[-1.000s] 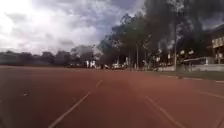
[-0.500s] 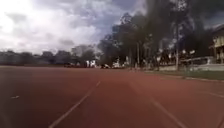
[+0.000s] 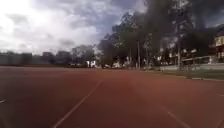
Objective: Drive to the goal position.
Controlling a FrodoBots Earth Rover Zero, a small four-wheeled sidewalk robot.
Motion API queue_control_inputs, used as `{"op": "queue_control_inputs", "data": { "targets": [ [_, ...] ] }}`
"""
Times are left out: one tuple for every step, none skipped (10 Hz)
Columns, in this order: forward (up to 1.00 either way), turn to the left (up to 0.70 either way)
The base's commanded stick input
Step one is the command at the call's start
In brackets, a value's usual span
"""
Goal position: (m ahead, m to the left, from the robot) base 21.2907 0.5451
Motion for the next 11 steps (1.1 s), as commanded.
{"op": "queue_control_inputs", "data": {
  "targets": [
    [0.70,0.00],
    [0.70,0.00],
    [0.70,0.00],
    [0.70,0.00],
    [0.70,0.00],
    [0.70,0.00],
    [0.70,0.00],
    [0.70,0.00],
    [0.70,0.00],
    [0.70,0.00],
    [0.70,0.00]
  ]
}}
